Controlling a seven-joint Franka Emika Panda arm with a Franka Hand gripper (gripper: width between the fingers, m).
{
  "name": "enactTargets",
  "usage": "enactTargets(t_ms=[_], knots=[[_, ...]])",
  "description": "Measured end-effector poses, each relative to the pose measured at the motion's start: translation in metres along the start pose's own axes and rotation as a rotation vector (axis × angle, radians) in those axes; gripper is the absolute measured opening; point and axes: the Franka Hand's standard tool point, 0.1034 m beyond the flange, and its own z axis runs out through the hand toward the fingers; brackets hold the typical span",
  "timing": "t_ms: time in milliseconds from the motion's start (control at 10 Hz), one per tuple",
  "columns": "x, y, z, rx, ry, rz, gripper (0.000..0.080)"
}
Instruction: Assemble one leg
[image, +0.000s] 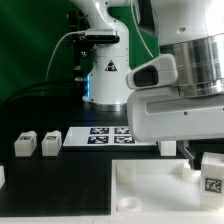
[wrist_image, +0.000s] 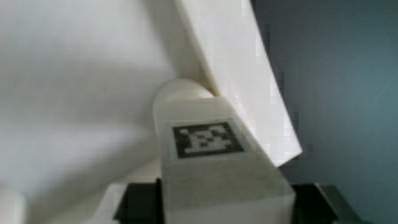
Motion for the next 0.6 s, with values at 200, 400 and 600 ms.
enactTargets(t_ms=[200, 400, 600], knots=[[-0.008, 0.0, 0.001, -0.01, -0.001, 0.153, 0.0311], [-0.009, -0.001, 0.002, -0.001, -0.01, 0.362, 0.0311], [-0.012, -0.003, 0.003, 0.008, -0.022, 0.559, 0.031]])
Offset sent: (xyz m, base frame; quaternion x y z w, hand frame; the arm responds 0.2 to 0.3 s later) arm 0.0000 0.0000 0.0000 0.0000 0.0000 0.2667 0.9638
